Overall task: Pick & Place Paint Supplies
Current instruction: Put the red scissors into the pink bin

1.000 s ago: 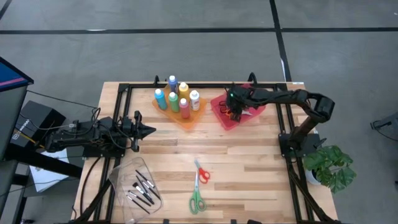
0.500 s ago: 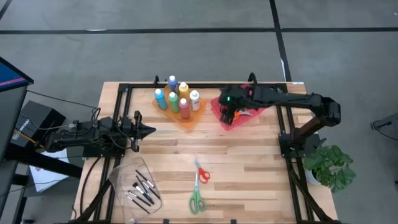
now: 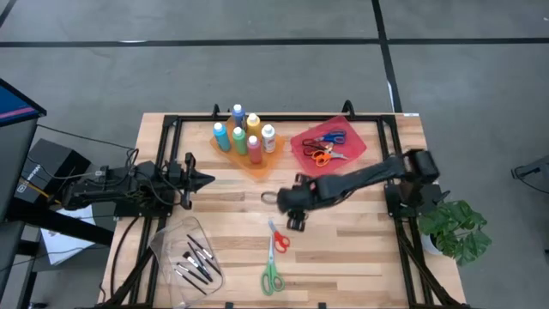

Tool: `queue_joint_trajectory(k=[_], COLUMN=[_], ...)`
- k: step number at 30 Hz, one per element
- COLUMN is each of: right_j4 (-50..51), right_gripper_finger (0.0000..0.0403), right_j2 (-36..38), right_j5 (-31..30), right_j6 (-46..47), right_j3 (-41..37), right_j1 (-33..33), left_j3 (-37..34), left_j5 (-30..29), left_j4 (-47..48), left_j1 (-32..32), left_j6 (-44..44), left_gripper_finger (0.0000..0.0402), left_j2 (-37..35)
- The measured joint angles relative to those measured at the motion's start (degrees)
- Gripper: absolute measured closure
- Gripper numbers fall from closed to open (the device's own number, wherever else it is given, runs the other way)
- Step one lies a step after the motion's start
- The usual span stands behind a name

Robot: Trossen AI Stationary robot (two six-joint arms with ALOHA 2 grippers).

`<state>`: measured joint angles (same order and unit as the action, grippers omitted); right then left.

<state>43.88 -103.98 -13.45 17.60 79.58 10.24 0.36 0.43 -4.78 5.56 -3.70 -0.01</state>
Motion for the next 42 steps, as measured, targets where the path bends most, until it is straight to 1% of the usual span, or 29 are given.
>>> queue_joint_trajectory(k=[2, 7, 10, 14, 18, 23, 28, 31, 36, 42], right_j4=[0.23, 5.23, 8.13, 8.85, 8.79, 8.78, 8.44, 5.50, 4.62, 1.39], right_gripper_finger=[0.0217, 0.0199, 0.0195, 0.0195, 0.0195, 0.0195, 0.0195, 0.0194, 0.0192, 0.0192], right_j2=[-4.17, -12.92, -16.54, -19.07, -20.26, -20.18, -20.18, -20.14, -20.14, -19.83], right_j5=[0.03, 0.16, 2.03, 5.13, 6.48, 6.45, 6.26, 6.39, 7.54, 8.78], right_j6=[0.90, 3.87, 6.93, 10.72, 13.44, 16.69, 18.02, 18.88, 21.04, 21.13], right_j3=[2.44, 10.91, 15.01, 17.40, 17.39, 17.39, 17.14, 14.64, 11.16, 9.14], right_j1=[1.53, 3.77, 4.37, 5.24, 6.26, 7.14, 7.91, 8.24, 8.17, 8.02], left_j3=[-0.02, 0.00, 0.00, -0.01, 0.00, 0.00, -0.01, 0.00, -0.02, 0.00], left_j5=[0.00, 0.01, 0.02, 0.00, 0.00, 0.00, 0.01, 0.00, 0.02, 0.02], left_j4=[-0.23, -0.84, -0.81, -0.81, -0.81, -0.80, -0.79, -0.81, -0.83, -0.81], left_j1=[-0.02, 0.00, 0.00, 0.00, -0.02, -0.01, -0.01, -0.02, -0.02, -0.02], left_j6=[0.02, 0.01, 0.00, 0.00, 0.00, 0.01, 0.00, 0.00, 0.00, 0.02], left_gripper_finger=[0.0401, 0.0401, 0.0401, 0.0401, 0.0401, 0.0401, 0.0401, 0.0401, 0.0401, 0.0401], left_j2=[0.00, 0.00, 0.00, 0.00, 0.00, 0.00, 0.00, 0.00, 0.00, 0.00])
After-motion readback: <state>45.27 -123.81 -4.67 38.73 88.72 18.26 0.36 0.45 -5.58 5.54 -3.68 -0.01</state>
